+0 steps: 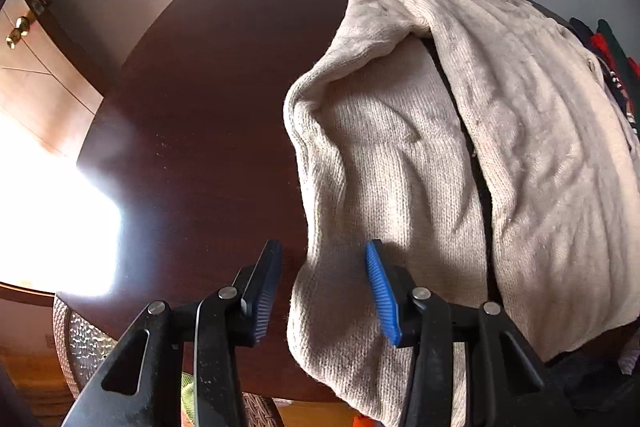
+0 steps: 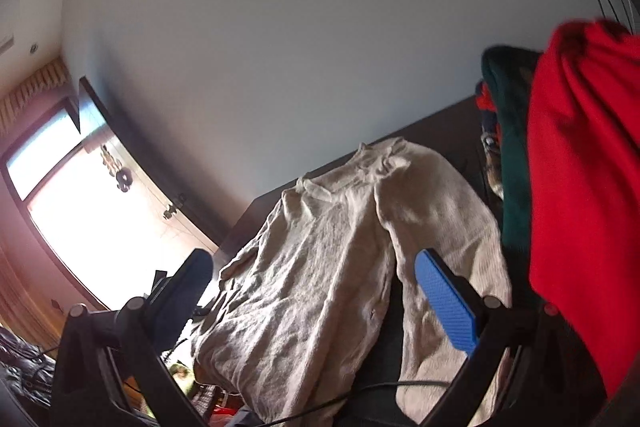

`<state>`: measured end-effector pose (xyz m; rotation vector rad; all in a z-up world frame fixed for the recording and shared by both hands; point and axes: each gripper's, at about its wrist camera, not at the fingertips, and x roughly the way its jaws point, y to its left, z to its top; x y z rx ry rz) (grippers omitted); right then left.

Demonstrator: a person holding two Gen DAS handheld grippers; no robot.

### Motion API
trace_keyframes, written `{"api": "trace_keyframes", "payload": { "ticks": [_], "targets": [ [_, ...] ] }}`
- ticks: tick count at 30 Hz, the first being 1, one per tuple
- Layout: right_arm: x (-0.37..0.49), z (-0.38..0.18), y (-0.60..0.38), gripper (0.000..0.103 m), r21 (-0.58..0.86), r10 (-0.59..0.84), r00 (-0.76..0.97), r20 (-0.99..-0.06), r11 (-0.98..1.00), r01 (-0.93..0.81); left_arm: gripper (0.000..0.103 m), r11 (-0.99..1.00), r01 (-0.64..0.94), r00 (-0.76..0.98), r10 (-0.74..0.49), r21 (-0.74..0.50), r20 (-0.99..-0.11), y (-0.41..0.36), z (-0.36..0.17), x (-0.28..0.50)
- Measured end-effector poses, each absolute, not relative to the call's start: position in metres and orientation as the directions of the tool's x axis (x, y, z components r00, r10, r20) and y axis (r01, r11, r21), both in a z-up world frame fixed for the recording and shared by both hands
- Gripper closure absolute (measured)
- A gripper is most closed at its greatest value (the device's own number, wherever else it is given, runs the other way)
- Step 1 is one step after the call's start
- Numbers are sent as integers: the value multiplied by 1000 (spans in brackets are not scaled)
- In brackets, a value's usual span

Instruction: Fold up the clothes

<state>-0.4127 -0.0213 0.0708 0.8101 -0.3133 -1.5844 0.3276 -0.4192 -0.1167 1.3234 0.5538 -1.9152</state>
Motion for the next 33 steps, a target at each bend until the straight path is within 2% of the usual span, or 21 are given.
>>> {"api": "trace_keyframes", "payload": {
  "ticks": [1, 2, 3, 5, 7, 10, 11, 13, 15, 20, 22, 25, 27, 29, 33],
  "targets": [
    [-413, 68, -20, 0, 632, -949, 15, -315, -198, 749, 63, -640, 767, -204, -324, 55, -924, -419, -117, 328],
    [-413, 67, -18, 0, 639, -949, 16, -314, -199, 743, 90, -640, 767, -205, -325, 55, -923, -419, -117, 328],
    [-413, 66, -17, 0, 642, -950, 17, -312, -198, 741, 96, -630, 770, -176, -358, 98, -917, -421, -116, 328],
    [-412, 66, -16, 0, 644, -952, 17, -307, -194, 740, 97, -604, 774, -112, -428, 192, -897, -426, -111, 327],
    [-411, 67, -15, 0, 647, -953, 19, -304, -191, 738, 97, -530, 762, -16, -589, 371, -808, -440, -93, 327],
    [-411, 67, -15, 0, 653, -952, 24, -304, -190, 733, 97, -293, 720, 143, -825, 629, -547, -475, -52, 330],
    [-410, 67, -15, 0, 654, -953, 26, -303, -188, 733, 97, -210, 705, 181, -871, 678, -457, -487, -38, 331],
    [-408, 67, -15, 0, 653, -953, 27, -303, -187, 733, 96, -110, 667, 218, -917, 737, -334, -507, -23, 329],
    [-407, 64, -16, 0, 659, -952, 29, -306, -190, 728, 93, -99, 601, 242, -923, 793, -299, -523, -30, 323],
    [-407, 55, -21, 0, 672, -938, 57, -341, -201, 713, 93, -159, 348, 315, -909, 924, -274, -538, -101, 311],
    [-409, 52, -23, 0, 663, -924, 57, -378, -227, 714, 85, -190, 296, 345, -893, 936, -291, -539, -123, 320],
    [-414, 46, -26, 0, 616, -882, 37, -469, -297, 730, 64, -214, 282, 372, -874, 935, -312, -538, -138, 340],
    [-417, 42, -28, 0, 572, -848, 14, -529, -345, 744, 35, -207, 317, 379, -867, 926, -323, -536, -133, 356],
    [-417, 43, -28, 0, 504, -818, -41, -574, -392, 770, 23, -189, 363, 384, -862, 912, -331, -533, -122, 375],
    [-412, 42, -35, 0, 390, -770, -108, -629, -433, 813, 22, -114, 484, 398, -855, 868, -334, -536, -97, 395]
  ]
}}
